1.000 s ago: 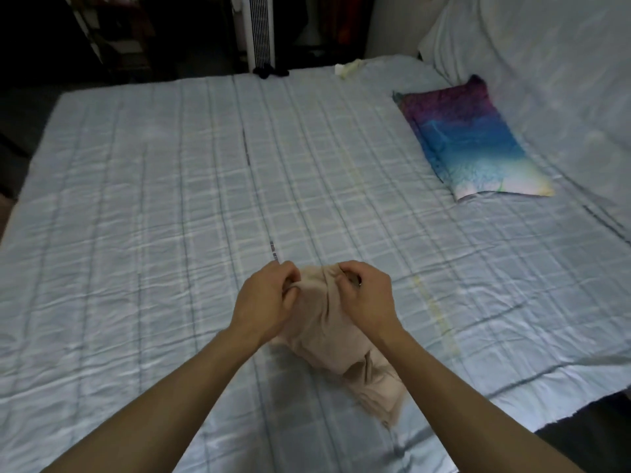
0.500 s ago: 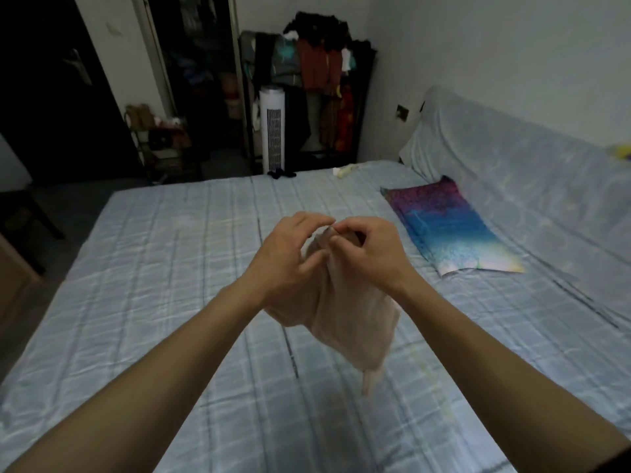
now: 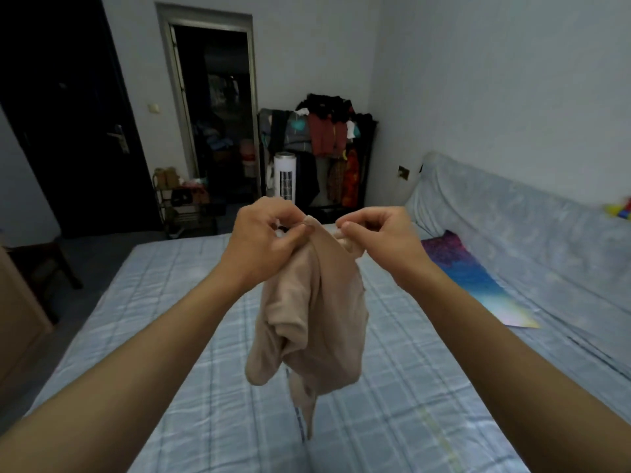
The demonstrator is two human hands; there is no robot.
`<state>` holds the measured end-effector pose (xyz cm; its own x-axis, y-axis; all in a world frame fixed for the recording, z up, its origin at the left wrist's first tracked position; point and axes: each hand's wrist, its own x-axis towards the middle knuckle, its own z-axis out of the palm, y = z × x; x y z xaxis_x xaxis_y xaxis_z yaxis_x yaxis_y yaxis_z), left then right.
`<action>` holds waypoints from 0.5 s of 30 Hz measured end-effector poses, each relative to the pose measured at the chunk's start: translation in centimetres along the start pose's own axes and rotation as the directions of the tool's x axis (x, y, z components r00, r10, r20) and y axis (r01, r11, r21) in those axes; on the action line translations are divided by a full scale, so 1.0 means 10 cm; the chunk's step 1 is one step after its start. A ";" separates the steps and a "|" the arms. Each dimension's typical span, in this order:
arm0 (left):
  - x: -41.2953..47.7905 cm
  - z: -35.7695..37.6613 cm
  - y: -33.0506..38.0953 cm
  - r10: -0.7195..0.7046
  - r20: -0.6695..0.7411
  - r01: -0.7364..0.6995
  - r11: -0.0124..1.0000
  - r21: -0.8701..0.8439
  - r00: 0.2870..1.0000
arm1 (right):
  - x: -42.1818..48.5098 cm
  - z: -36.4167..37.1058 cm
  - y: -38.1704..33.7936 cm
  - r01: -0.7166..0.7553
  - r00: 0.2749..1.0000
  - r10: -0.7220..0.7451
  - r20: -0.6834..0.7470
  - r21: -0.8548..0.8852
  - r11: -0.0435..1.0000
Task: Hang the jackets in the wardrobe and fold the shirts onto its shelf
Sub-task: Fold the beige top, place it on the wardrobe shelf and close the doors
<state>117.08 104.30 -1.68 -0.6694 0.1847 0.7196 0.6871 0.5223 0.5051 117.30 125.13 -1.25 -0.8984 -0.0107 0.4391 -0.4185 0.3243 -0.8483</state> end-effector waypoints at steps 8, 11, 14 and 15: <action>-0.02 -0.50 -0.20 -0.137 -0.046 0.120 0.955 -0.271 0.989 | 0.30 -0.18 0.10 -0.058 0.952 0.059 -0.300 0.011 0.998; -0.03 -0.67 -0.27 -0.170 -0.062 0.153 0.963 -0.221 0.983 | 0.41 -0.25 0.14 -0.085 0.928 0.070 -0.366 -0.024 0.996; 0.00 -0.80 -0.37 -0.177 -0.111 0.162 0.977 -0.135 0.978 | 0.48 -0.31 0.18 -0.104 0.906 0.077 -0.415 -0.042 0.994; 0.01 -0.85 -0.41 -0.185 -0.146 0.171 0.980 -0.099 0.972 | 0.50 -0.34 0.20 -0.120 0.899 0.085 -0.429 -0.054 0.991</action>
<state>116.64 95.10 0.41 -0.7362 -0.0382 0.6756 0.5868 0.4614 0.6655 112.40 128.95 0.31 -0.7864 0.4239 0.4492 -0.3001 0.3735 -0.8778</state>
